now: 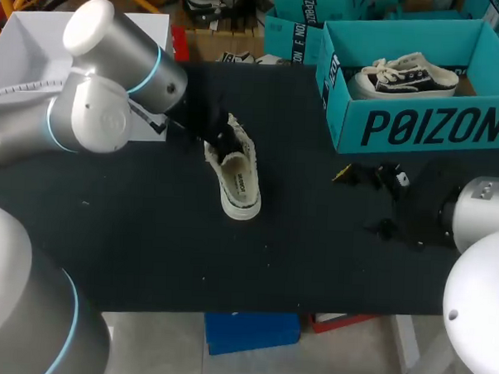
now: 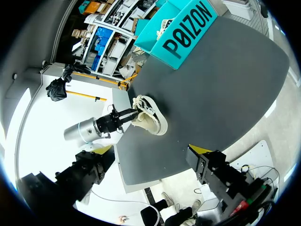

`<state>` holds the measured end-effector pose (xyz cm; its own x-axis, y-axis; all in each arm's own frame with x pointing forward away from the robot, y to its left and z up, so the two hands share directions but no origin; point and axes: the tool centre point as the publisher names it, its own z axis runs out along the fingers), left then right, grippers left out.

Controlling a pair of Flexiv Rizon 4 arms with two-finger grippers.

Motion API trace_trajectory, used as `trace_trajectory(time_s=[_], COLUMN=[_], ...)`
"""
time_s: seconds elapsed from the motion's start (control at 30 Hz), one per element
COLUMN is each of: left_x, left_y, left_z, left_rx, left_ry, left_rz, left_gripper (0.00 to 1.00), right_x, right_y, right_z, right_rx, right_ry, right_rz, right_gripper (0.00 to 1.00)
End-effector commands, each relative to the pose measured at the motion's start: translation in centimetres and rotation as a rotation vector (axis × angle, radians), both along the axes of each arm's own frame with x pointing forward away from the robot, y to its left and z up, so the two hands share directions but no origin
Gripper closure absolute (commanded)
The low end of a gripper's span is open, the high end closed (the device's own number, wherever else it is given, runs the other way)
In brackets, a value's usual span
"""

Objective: Take the shoe out of the shoebox, open the shoe tongue, remove and reinsert the insole, then place the shoe into the shoebox

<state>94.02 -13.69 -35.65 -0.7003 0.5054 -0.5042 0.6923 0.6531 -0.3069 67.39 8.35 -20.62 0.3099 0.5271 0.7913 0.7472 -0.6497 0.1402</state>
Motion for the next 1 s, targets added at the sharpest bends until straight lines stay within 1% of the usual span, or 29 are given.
trace_trajectory(time_s=[0.03, 0.1, 0.17, 0.27, 0.33, 0.37, 0.43, 0.5, 0.53, 0.73, 0.8, 0.83, 0.87, 0.9, 1.0], left_x=[-0.2, -0.4, -0.6, -1.0, -1.4, -1.6, -1.9, -2.3, -2.6, -3.9, -4.2, -4.5, -4.6, -4.4, -4.7], left_y=[0.5, 1.0, 1.5, 2.4, 2.9, 3.1, 3.6, 4.1, 4.3, 5.3, 5.6, 5.8, 6.0, 6.1, 6.6], left_z=[1.0, 1.5, 2.0, 2.8, 3.4, 3.7, 4.2, 4.5, 4.7, 5.3, 5.4, 5.5, 5.6, 5.6, 5.8], left_rx=[0.013, 0.029, 0.049, 0.078, 0.092, 0.097, 0.109, 0.127, 0.13, 0.15, 0.165, 0.171, 0.175, 0.178, 0.193], left_ry=[-0.011, -0.017, -0.019, -0.024, -0.024, -0.022, -0.01, -0.002, 0.004, 0.023, 0.023, 0.023, 0.023, 0.022, 0.007], left_rz=[-0.002, -0.007, -0.012, -0.023, -0.032, -0.036, -0.05, -0.064, -0.07, -0.12, -0.133, -0.133, -0.133, -0.133, -0.135], left_gripper=[0.86, 0.85, 0.88, 0.87, 0.83, 0.78, 0.72, 0.62, 0.6, 0.56, 0.51, 0.41, 0.28, 0.11, 0.1], right_x=[-0.5, -0.5, -0.5, -0.5, -0.5, -0.5, -0.5, -0.5, -0.5, -0.5, -0.5, -0.5, -0.5, -0.5, -0.5], right_y=[-0.8, -0.8, -0.8, -0.8, -0.8, -0.8, -0.8, -0.8, -0.8, -0.8, -0.8, -0.8, -0.8, -0.8, -0.8], right_z=[-0.2, -0.2, -0.2, -0.2, -0.2, -0.2, -0.2, -0.2, -0.2, -0.2, -0.2, -0.2, -0.2, -0.2, -0.2], right_rx=[0.029, 0.029, 0.029, 0.029, 0.029, 0.029, 0.029, 0.029, 0.029, 0.029, 0.029, 0.029, 0.029, 0.029, 0.029], right_ry=[0.017, 0.017, 0.017, 0.017, 0.017, 0.017, 0.017, 0.017, 0.017, 0.017, 0.017, 0.017, 0.017, 0.017, 0.017], right_rz=[0.022, 0.022, 0.022, 0.022, 0.022, 0.022, 0.022, 0.022, 0.022, 0.022, 0.022, 0.022, 0.022, 0.022, 0.022], right_gripper=[0.0, 0.0, 0.0, 0.0, 0.0, 0.0, 0.0, 0.0, 0.0, 0.0, 0.0, 0.0, 0.0, 0.0, 0.0])
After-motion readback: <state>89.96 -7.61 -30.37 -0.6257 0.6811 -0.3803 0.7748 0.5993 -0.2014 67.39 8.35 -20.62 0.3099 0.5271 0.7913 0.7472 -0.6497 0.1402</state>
